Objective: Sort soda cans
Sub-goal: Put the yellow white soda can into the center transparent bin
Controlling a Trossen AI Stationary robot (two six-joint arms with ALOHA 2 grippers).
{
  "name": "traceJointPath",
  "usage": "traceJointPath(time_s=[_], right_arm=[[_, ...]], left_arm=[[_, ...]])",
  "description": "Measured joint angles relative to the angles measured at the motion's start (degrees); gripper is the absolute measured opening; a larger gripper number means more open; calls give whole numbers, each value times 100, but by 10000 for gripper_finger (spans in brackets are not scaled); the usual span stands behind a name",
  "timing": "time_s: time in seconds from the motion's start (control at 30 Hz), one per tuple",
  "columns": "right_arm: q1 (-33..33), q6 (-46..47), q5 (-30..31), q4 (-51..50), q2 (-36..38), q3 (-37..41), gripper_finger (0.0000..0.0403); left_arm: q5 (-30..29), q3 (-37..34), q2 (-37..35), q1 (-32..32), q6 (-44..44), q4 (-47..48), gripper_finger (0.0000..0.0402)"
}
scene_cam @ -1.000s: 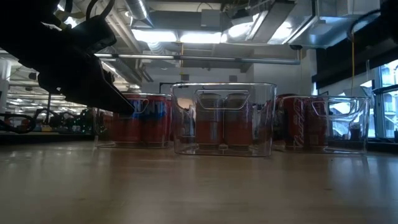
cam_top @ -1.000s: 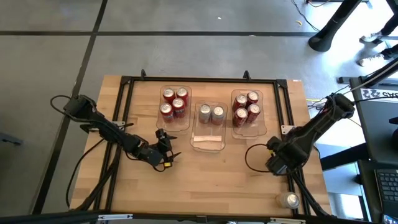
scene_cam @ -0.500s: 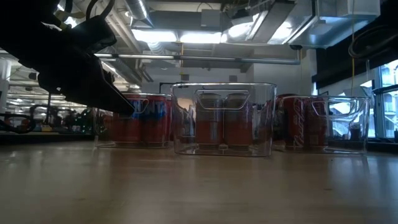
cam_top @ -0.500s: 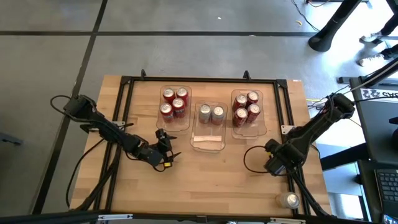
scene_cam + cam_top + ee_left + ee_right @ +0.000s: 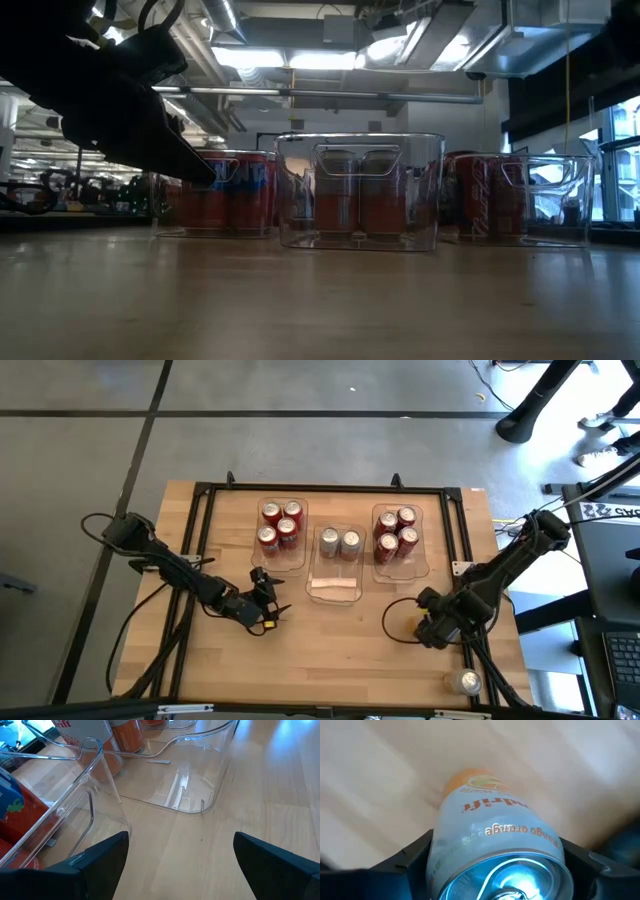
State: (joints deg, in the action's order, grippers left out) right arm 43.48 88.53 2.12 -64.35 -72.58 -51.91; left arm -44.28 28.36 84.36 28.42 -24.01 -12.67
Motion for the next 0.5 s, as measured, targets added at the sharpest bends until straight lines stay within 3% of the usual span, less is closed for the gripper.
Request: traceJointPath(time_s=[0.33,0.5], right_arm=[[-34,-592,1504,1255,0,-363,292],[-402,-1827,2251,1886,-7,-736,292]], left_arm=[[1,0,0,0,-2,0,347],[1,0,0,0,-2,0,347]])
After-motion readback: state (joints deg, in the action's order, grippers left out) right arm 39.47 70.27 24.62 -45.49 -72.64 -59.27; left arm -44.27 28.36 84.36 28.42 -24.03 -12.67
